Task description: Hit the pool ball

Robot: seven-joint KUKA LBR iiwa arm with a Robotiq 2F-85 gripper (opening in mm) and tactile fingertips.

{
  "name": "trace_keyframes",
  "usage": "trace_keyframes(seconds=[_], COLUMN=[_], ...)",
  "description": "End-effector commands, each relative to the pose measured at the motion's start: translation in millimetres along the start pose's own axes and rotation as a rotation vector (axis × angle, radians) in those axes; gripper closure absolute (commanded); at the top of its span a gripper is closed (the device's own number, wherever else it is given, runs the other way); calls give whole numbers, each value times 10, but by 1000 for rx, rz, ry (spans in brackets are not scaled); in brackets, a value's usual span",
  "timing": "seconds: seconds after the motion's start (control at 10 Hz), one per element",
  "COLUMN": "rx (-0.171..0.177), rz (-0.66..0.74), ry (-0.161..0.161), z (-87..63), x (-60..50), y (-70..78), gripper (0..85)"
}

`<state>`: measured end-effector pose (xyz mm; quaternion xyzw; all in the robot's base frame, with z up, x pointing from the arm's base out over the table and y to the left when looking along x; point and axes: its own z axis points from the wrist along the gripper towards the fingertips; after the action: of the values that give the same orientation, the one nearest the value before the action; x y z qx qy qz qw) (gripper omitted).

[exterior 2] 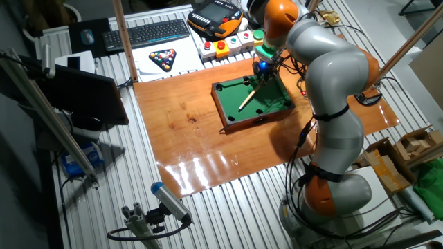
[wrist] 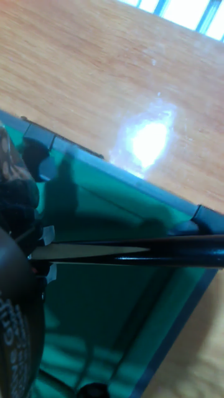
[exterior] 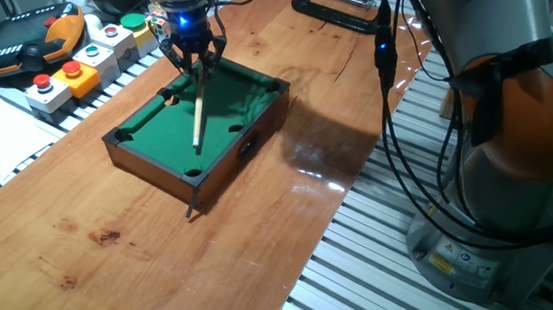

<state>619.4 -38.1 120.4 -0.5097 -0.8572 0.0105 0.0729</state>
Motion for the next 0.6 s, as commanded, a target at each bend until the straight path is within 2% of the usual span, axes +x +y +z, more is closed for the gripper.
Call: trace_keyframes(seconds=[0.0,0.5], rx=[-1,-15], rz=[-3,-17], ry=[2,34], z=[1,19], x=[-25,-206], y=[16,117], gripper=[843,843])
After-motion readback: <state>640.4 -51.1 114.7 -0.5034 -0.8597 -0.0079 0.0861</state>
